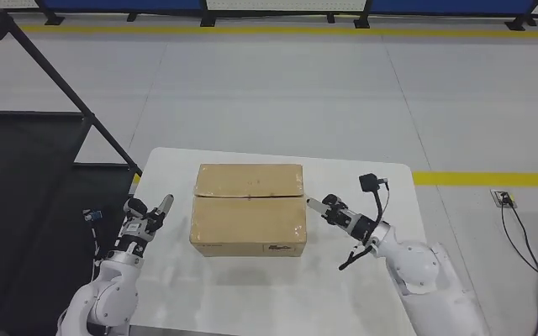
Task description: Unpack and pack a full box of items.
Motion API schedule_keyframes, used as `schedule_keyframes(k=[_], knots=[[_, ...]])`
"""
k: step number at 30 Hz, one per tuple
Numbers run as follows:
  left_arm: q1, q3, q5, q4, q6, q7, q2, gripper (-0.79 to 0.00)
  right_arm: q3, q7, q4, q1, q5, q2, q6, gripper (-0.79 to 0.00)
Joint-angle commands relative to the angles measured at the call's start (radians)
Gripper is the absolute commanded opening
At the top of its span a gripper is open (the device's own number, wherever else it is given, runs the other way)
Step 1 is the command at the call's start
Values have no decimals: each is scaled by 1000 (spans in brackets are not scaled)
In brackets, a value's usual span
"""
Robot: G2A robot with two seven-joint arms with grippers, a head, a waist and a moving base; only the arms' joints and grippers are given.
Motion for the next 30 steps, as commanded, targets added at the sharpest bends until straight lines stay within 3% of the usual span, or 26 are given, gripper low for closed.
schedule_keyframes(k=[1,14,30], knots=[[-2,-4,-21,3,-6,-5,0,0,-12,52,56,38,65,-2,-19,0],[15,-14,-68,-6,-26,-26,-1,0,-112,110,260,178,179,-21,-69,0],[23,4,-64,-31,-33,-25,-4,0,-52,396,208,148,470,4,-201,0]])
